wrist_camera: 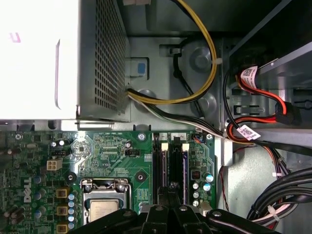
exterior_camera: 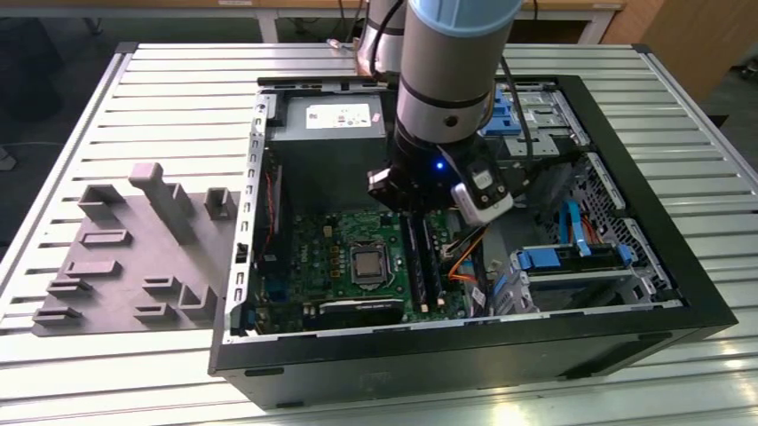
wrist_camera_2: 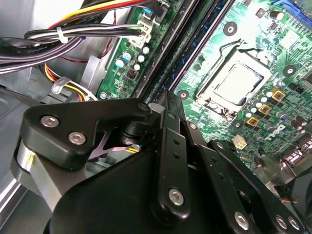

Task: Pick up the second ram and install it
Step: 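Press down the second ram until it locks into place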

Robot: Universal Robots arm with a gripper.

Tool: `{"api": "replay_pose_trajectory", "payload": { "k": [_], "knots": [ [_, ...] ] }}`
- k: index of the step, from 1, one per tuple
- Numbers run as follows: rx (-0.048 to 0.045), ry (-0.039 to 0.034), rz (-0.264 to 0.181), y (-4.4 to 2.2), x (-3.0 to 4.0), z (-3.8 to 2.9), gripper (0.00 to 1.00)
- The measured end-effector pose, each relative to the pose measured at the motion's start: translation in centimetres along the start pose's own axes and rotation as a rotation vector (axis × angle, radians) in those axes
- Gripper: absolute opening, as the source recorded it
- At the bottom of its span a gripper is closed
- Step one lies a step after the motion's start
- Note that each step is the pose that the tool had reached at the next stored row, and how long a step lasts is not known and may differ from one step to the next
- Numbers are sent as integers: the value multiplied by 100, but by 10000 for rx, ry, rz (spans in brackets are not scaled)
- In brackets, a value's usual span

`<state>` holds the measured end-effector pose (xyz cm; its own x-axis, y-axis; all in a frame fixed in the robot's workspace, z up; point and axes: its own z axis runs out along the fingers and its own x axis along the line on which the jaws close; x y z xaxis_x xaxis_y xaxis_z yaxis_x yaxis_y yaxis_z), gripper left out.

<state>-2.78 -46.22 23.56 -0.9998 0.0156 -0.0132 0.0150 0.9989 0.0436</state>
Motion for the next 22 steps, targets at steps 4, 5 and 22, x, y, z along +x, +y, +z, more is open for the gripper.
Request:
{"api": "replay_pose_trajectory", "payload": {
  "k": [4,5,22],
  "knots": [
    [1,0,0,-14,0,-1,11],
    [0,0,0,-17,0,-1,11],
    [1,0,0,-66,-1,-2,11]
  ]
}}
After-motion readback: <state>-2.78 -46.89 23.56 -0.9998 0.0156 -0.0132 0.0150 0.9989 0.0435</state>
